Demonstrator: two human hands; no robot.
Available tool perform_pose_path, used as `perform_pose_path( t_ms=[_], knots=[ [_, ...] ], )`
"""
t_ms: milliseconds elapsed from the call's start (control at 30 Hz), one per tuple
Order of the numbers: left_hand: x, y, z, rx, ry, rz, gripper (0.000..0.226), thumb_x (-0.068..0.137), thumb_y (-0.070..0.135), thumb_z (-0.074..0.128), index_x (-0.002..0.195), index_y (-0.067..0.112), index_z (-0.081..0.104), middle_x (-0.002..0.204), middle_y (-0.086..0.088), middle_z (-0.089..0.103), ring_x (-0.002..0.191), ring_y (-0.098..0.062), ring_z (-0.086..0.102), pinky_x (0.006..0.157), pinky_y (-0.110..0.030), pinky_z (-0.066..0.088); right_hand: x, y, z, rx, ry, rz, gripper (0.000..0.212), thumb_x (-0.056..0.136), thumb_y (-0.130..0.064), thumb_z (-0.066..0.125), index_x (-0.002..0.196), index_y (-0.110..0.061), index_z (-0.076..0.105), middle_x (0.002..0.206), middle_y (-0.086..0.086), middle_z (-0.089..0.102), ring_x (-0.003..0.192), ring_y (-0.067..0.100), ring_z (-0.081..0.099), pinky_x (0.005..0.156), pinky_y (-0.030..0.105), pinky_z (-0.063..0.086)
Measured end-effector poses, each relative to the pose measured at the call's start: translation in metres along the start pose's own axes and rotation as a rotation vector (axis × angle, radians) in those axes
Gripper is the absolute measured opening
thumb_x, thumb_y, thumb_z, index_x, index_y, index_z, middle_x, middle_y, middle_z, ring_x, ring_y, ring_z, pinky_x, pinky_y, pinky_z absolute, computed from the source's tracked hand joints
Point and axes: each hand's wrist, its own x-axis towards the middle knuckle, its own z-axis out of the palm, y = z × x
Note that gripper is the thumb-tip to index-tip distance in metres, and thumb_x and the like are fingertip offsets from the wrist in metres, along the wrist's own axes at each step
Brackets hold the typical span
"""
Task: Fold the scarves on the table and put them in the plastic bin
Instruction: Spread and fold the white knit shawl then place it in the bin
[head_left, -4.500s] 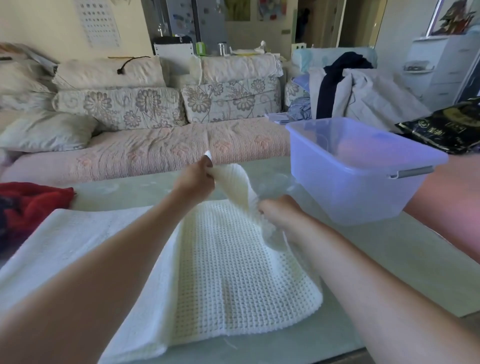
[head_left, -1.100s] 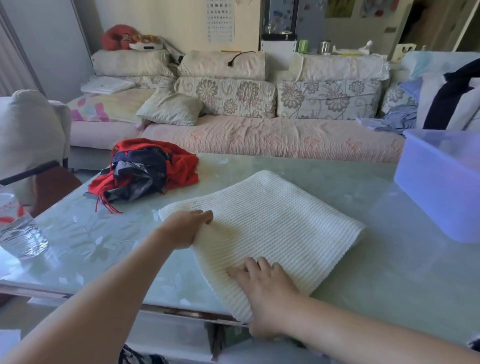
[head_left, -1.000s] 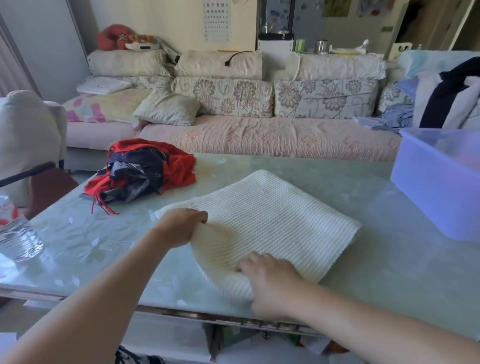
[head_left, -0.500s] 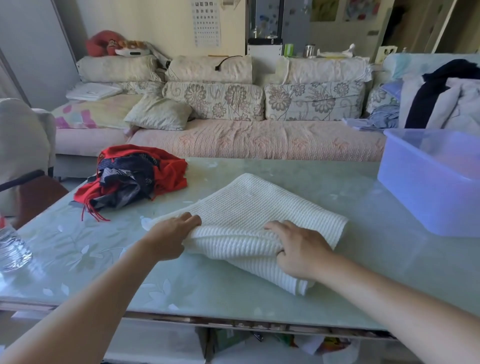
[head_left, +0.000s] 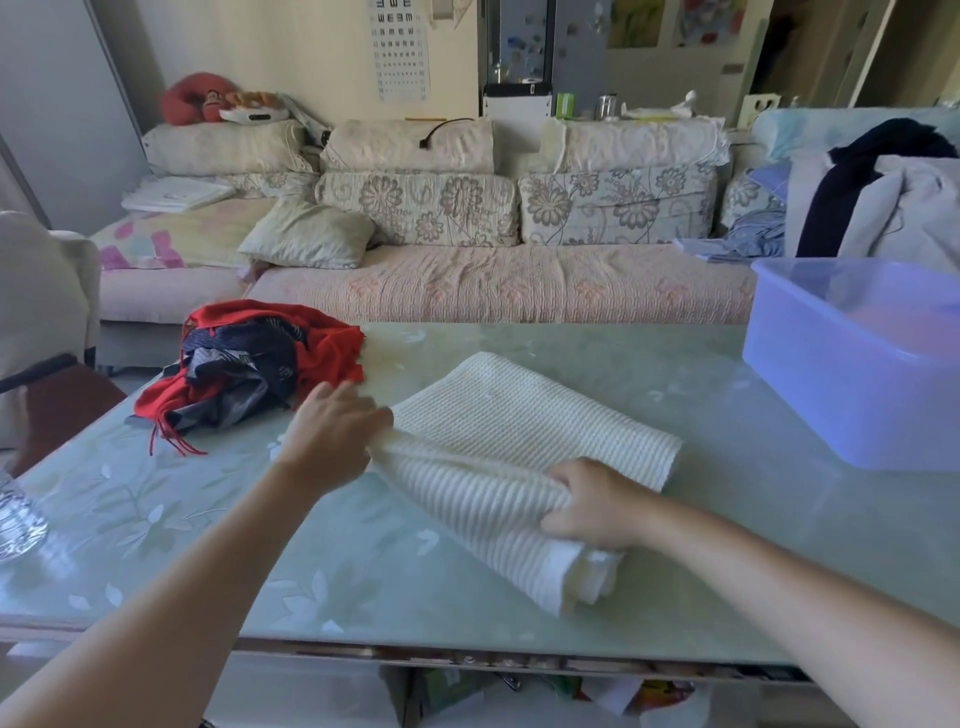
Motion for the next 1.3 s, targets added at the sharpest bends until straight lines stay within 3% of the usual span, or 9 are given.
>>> perform_pose_path(
  t_ms=[167,267,400,567,767,1000,1133,1233,1300],
  knots=[
    [0.078,0.039,-0.024,-0.246,0.172,-0.273,0.027,0.081,0.003,0.059,0.103,0.015,0.068,0.105,-0.010,0.057,0.068,-0.034,0.061,0.047,-0.033,0.039,0.009,0.044,-0.057,0.298,0.359,0.127,0.015,0.061,-0.028,0.063,0.070,-0.016,0.067,0.057,-0.016,0.061,0.059,0.004,0.057,0.057,0.024,0.043],
    [0.130,0.073,-0.016,-0.586,0.224,-0.377,0.039,0.090,-0.001,0.047,0.122,0.014,0.062,0.127,-0.008,0.053,0.099,-0.034,0.061,0.075,-0.032,0.043,0.018,0.076,-0.083,0.205,0.558,0.221,0.017,0.067,-0.032,0.066,0.075,-0.018,0.068,0.068,-0.010,0.068,0.069,0.011,0.064,0.065,0.029,0.049],
    [0.160,0.116,0.023,-0.817,-0.044,-0.359,0.077,0.097,0.015,0.055,0.156,0.032,0.009,0.165,-0.001,-0.005,0.111,-0.022,0.056,0.087,-0.038,0.052,0.039,0.124,-0.094,0.038,0.690,0.355,0.020,0.086,-0.029,0.065,0.103,-0.020,0.069,0.102,0.002,0.072,0.101,0.029,0.065,0.082,0.035,0.051],
    [0.164,0.141,0.073,-0.548,-0.255,-0.213,0.049,0.101,0.051,0.031,0.147,0.037,0.039,0.160,0.005,0.027,0.148,-0.017,0.021,0.120,-0.054,-0.003,0.061,0.154,-0.090,-0.086,0.600,0.379,0.039,0.100,-0.041,0.046,0.132,-0.023,0.059,0.135,0.004,0.060,0.126,0.027,0.054,0.100,0.037,0.044],
    [0.163,0.133,0.081,-0.490,-0.545,-0.173,0.075,0.089,0.076,0.019,0.154,0.041,0.008,0.164,0.007,-0.001,0.151,-0.019,-0.005,0.117,-0.059,-0.007,0.073,0.142,-0.067,-0.124,0.185,0.265,0.076,0.079,-0.083,0.036,0.147,-0.049,0.038,0.160,-0.007,0.029,0.147,0.019,0.028,0.119,0.044,0.024],
    [0.154,0.162,0.051,-0.296,-0.266,-0.212,0.045,0.098,0.049,0.033,0.134,0.032,0.052,0.145,0.002,0.046,0.134,-0.026,0.037,0.113,-0.053,0.021,0.066,0.134,-0.066,-0.271,0.168,0.380,0.079,0.082,-0.084,0.037,0.152,-0.053,0.017,0.158,0.002,0.035,0.141,0.030,0.038,0.114,0.042,0.032],
    [0.148,0.160,0.033,-0.389,-0.533,-0.252,0.063,0.093,0.067,0.024,0.147,0.035,0.034,0.161,0.000,0.021,0.148,-0.030,0.014,0.114,-0.061,0.004,0.050,0.117,-0.067,-0.171,0.123,0.354,0.073,0.079,-0.079,0.053,0.141,-0.041,0.049,0.144,-0.004,0.054,0.131,0.023,0.051,0.104,0.032,0.041],
    [0.135,0.156,0.027,-0.386,-0.651,-0.162,0.076,0.090,0.075,0.024,0.154,0.039,0.010,0.165,0.003,-0.003,0.151,-0.025,-0.005,0.116,-0.062,-0.001,0.040,0.104,-0.065,-0.011,0.010,0.313,0.051,0.074,-0.074,0.062,0.098,-0.029,0.065,0.098,-0.008,0.067,0.093,0.016,0.066,0.079,0.030,0.049],
    [0.122,0.155,0.027,-0.420,-0.667,-0.095,0.078,0.088,0.078,0.025,0.154,0.044,0.001,0.164,0.005,-0.012,0.150,-0.021,-0.013,0.116,-0.062,-0.004,0.034,0.094,-0.061,-0.049,0.038,0.305,0.054,0.074,-0.075,0.057,0.107,-0.033,0.064,0.110,-0.010,0.068,0.100,0.015,0.065,0.088,0.033,0.052]
  ],
)
